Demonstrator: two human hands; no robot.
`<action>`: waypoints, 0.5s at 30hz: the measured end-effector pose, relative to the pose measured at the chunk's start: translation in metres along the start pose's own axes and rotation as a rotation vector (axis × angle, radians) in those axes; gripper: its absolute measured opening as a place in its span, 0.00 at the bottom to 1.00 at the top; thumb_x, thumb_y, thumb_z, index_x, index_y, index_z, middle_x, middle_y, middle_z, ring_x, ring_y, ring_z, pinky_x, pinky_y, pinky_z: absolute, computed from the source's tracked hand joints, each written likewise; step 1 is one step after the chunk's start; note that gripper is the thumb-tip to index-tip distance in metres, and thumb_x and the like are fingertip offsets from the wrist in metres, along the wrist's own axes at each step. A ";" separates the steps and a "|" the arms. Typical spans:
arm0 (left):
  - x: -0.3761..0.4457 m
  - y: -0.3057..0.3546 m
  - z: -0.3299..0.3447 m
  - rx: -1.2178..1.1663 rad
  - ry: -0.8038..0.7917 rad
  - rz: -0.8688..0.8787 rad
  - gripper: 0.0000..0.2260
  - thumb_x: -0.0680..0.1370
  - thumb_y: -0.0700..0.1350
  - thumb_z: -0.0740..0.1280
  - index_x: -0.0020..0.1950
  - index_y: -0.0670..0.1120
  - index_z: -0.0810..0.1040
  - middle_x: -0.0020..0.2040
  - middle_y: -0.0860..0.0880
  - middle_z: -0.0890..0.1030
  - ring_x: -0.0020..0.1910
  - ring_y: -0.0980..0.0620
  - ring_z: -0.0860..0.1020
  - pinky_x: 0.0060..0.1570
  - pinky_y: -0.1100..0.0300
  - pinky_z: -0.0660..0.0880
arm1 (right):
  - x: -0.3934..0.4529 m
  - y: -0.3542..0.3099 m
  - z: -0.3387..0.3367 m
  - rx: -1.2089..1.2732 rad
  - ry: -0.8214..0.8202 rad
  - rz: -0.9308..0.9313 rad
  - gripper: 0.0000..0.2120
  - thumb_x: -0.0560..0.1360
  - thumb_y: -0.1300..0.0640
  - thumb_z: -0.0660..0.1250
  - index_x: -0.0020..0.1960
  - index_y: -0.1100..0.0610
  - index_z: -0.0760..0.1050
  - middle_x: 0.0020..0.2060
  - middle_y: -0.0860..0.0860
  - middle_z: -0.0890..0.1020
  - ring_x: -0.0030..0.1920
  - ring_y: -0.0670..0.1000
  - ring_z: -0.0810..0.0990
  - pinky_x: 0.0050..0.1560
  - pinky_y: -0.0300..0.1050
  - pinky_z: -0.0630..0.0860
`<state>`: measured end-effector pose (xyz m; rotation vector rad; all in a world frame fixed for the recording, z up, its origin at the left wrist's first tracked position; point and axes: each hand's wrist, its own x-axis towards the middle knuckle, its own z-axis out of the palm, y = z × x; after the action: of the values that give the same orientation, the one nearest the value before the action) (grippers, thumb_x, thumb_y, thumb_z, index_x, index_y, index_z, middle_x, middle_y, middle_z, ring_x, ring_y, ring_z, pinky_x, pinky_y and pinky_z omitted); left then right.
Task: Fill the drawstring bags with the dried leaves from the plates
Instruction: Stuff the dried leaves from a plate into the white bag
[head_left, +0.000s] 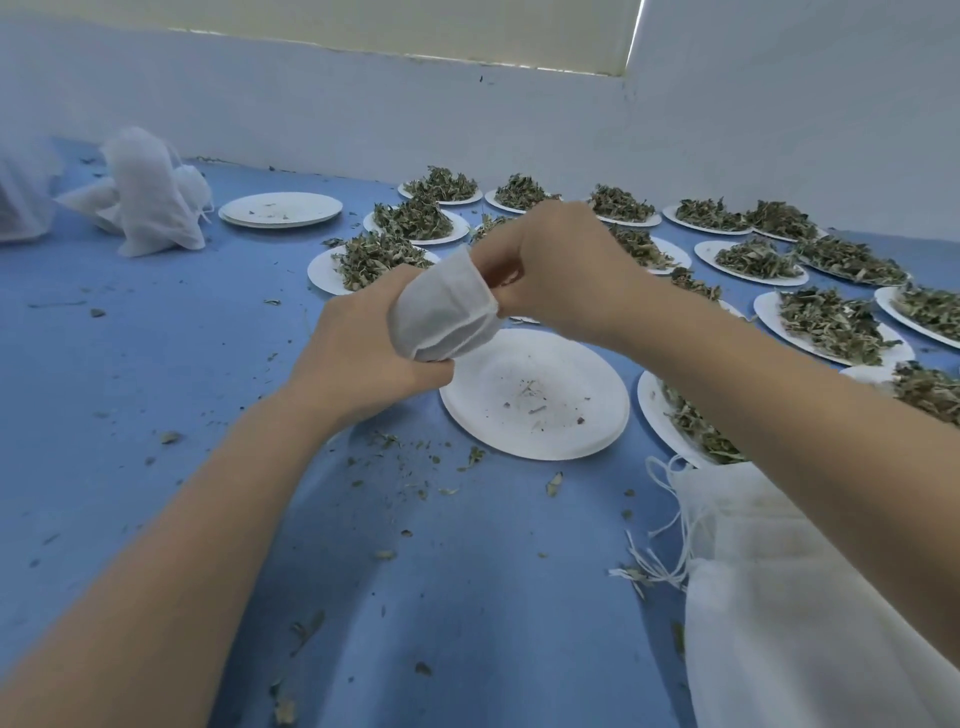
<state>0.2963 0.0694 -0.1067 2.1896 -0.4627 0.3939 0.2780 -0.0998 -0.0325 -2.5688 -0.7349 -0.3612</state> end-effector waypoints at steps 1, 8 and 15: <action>0.000 0.001 0.001 -0.008 0.011 0.010 0.22 0.58 0.52 0.71 0.47 0.67 0.69 0.41 0.64 0.77 0.42 0.70 0.72 0.32 0.76 0.67 | 0.001 -0.002 0.003 -0.015 -0.001 0.011 0.12 0.70 0.65 0.69 0.48 0.52 0.84 0.36 0.45 0.83 0.28 0.38 0.74 0.34 0.24 0.68; 0.002 -0.001 0.009 0.045 -0.048 0.046 0.11 0.57 0.56 0.66 0.36 0.65 0.69 0.31 0.62 0.74 0.31 0.67 0.70 0.29 0.73 0.63 | 0.003 -0.004 0.015 0.050 -0.143 -0.007 0.14 0.69 0.67 0.67 0.47 0.52 0.84 0.33 0.43 0.81 0.34 0.39 0.75 0.34 0.27 0.69; 0.001 -0.003 -0.001 0.169 -0.092 0.062 0.23 0.61 0.51 0.75 0.52 0.61 0.70 0.40 0.61 0.75 0.39 0.64 0.73 0.35 0.65 0.70 | -0.011 0.014 0.004 0.136 -0.378 0.025 0.14 0.75 0.62 0.66 0.56 0.46 0.74 0.50 0.39 0.80 0.49 0.34 0.77 0.52 0.29 0.73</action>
<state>0.2985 0.0714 -0.1074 2.3686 -0.5670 0.3787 0.2775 -0.1136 -0.0446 -2.5390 -0.8232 0.1847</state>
